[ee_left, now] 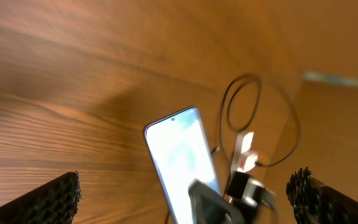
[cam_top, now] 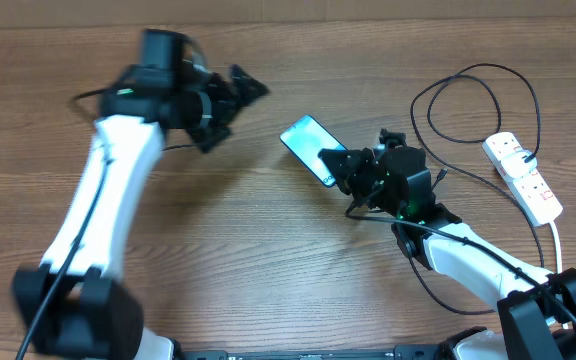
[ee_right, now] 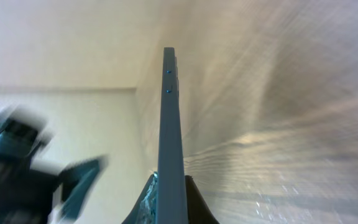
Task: Plug charger to phone and switch on socket
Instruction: 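Open the left gripper and pull the phone away with the right gripper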
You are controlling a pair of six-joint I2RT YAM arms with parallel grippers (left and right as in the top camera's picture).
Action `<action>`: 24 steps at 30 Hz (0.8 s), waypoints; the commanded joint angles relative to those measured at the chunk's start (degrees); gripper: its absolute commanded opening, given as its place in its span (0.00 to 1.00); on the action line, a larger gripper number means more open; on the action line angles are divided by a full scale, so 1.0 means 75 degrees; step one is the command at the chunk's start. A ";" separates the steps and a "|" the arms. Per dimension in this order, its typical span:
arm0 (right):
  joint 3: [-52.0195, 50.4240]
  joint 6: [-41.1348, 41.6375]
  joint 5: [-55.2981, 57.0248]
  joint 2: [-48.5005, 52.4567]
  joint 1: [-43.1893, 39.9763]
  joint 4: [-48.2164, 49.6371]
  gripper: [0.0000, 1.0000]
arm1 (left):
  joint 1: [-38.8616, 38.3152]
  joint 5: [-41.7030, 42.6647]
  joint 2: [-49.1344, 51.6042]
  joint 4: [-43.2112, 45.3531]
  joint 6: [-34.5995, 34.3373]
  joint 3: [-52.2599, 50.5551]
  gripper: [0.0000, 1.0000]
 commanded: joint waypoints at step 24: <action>0.0122 0.3637 -0.3255 -0.0105 -0.0041 0.1204 0.04 | 0.0839 -0.3459 -0.3911 -0.3777 0.0699 0.0239 1.00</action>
